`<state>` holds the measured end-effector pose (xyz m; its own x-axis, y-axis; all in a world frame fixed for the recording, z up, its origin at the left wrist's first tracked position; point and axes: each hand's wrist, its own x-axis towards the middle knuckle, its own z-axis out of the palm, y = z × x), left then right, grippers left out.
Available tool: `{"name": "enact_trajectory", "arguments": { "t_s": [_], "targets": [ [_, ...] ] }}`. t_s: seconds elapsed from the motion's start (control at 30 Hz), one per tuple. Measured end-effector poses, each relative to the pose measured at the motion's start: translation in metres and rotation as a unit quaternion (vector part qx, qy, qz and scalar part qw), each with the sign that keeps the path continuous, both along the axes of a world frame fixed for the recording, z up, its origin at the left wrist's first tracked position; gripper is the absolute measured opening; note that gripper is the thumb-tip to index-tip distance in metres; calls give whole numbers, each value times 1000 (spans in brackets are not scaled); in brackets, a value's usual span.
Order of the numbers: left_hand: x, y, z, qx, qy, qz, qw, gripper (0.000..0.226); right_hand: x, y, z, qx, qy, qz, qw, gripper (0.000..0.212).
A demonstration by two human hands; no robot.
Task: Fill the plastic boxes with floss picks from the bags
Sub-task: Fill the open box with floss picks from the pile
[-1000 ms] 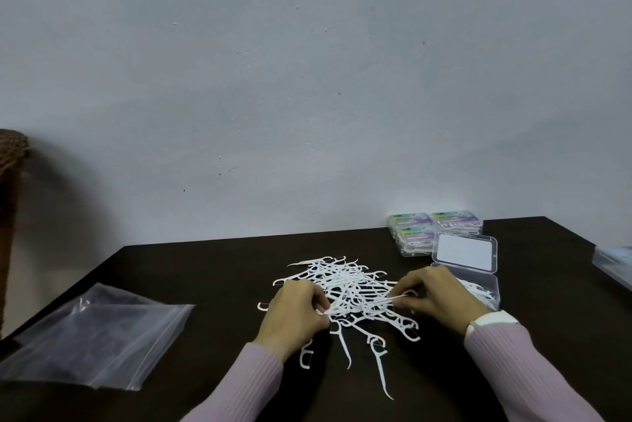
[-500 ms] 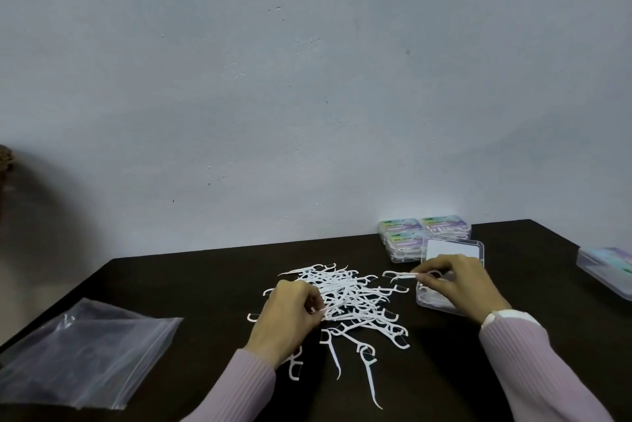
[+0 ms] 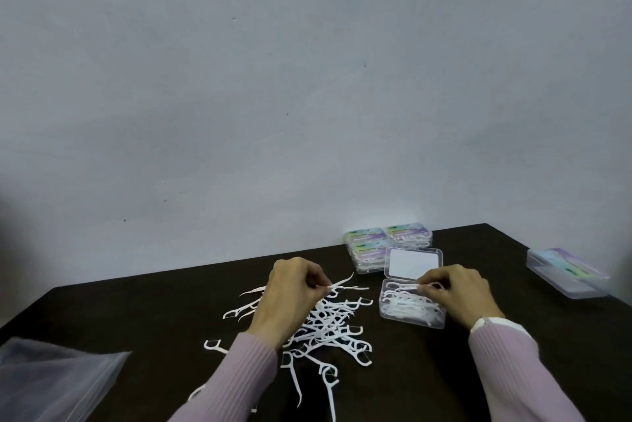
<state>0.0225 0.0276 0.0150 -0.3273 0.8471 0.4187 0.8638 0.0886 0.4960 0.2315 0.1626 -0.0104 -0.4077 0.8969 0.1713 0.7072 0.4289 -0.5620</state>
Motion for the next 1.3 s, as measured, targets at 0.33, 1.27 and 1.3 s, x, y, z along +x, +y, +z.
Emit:
{"name": "enact_trajectory", "arguments": {
  "t_s": [0.33,1.27,1.3],
  "targets": [
    [53,68,-22,17,-55,-43,997,5,5,2,-1,-2,26,-3,1000,11],
    [33,59,-43,-18,-97,-173,980,43,-21,-8,-6,65,61,92,992,17],
    [29,54,-43,-21,-99,-175,979,42,-24,-11,-6,71,59,107,990,17]
  ]
}}
